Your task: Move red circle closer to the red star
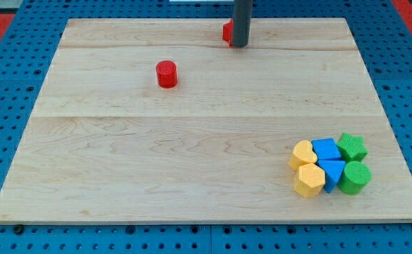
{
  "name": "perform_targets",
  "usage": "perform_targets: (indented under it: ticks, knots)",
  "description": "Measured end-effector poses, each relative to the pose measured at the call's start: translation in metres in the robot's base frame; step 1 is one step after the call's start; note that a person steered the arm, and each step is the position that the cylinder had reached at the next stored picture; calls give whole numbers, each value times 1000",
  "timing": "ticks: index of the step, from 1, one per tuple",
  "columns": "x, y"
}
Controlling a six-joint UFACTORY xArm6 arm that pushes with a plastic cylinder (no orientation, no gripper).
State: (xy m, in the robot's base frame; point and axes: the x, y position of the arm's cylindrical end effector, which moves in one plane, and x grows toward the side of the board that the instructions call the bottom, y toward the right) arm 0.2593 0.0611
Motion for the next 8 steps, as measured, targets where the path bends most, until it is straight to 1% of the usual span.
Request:
perform_targets:
  ticks: [1, 2, 3, 4, 5, 6, 7, 8]
  knots:
    - [-10, 0]
    - [-10, 0]
    - [15, 0]
    - [84, -5]
    - [147, -34]
    - [167, -103]
    - [153, -143]
    - [132, -150]
